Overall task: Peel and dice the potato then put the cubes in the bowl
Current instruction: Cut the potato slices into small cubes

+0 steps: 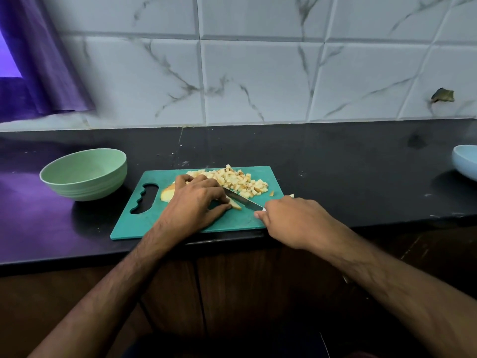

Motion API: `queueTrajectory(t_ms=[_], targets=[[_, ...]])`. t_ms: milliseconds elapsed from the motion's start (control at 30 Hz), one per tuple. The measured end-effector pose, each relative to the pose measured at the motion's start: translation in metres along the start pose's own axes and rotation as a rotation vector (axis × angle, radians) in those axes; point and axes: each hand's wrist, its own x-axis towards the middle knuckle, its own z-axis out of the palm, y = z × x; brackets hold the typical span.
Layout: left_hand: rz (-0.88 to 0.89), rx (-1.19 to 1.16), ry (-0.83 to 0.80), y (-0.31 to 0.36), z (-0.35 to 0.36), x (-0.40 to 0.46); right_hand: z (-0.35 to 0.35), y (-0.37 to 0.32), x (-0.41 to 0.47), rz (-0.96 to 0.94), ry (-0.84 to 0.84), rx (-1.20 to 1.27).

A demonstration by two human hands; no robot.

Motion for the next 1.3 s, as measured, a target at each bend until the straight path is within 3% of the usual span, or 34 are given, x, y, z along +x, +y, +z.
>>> queueTrajectory(t_ms=[267,833,1300], targets=[[0.002,0.009,-0.024,0.002,0.000,-0.002,-0.014,0.017,-0.014,0.048,0.000,0.142],[0.097,-0.054,-0.040,0.000,-0.004,-0.008,0.011,0.019,-0.052,0.070,0.083,-0.011],[0.124,-0.091,-0.029,0.000,-0.005,-0.011,0.002,0.012,-0.038,0.052,0.054,0.053]])
